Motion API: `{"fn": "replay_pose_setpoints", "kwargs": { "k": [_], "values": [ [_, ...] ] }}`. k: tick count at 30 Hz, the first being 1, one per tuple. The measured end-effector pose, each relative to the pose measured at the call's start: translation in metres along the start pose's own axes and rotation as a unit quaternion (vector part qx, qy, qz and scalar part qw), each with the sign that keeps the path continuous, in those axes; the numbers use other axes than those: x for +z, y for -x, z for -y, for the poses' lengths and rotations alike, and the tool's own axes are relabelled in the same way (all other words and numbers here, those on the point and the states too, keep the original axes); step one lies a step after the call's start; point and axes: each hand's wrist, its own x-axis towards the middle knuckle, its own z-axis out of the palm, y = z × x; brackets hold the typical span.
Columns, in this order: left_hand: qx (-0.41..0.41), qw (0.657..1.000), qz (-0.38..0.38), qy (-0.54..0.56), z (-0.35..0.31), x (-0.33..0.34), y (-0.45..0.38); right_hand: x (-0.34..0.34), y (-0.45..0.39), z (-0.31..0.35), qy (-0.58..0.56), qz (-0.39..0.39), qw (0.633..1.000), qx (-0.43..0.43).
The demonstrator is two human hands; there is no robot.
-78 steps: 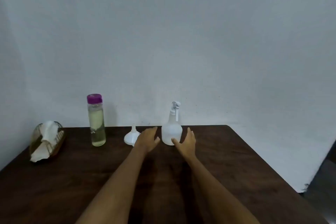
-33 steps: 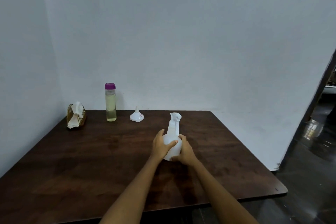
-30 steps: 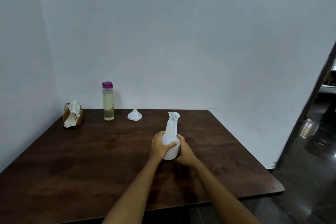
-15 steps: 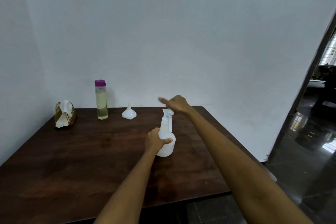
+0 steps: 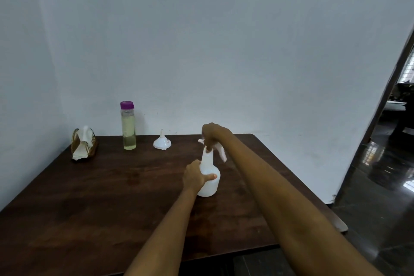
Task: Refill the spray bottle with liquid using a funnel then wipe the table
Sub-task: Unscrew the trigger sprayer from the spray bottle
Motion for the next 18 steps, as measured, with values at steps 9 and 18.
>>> {"fn": "replay_pose_setpoints", "kwargs": {
  "k": [9,18],
  "values": [
    [-0.021,1.0,0.011,0.019,-0.001,-0.001,-0.001,0.003,0.023,-0.02,-0.132,-0.126,0.978,-0.099],
    [-0.022,1.0,0.014,0.002,-0.004,-0.001,0.001,0.029,0.013,-0.019,-0.059,-0.225,0.971,0.058]
  ]
}}
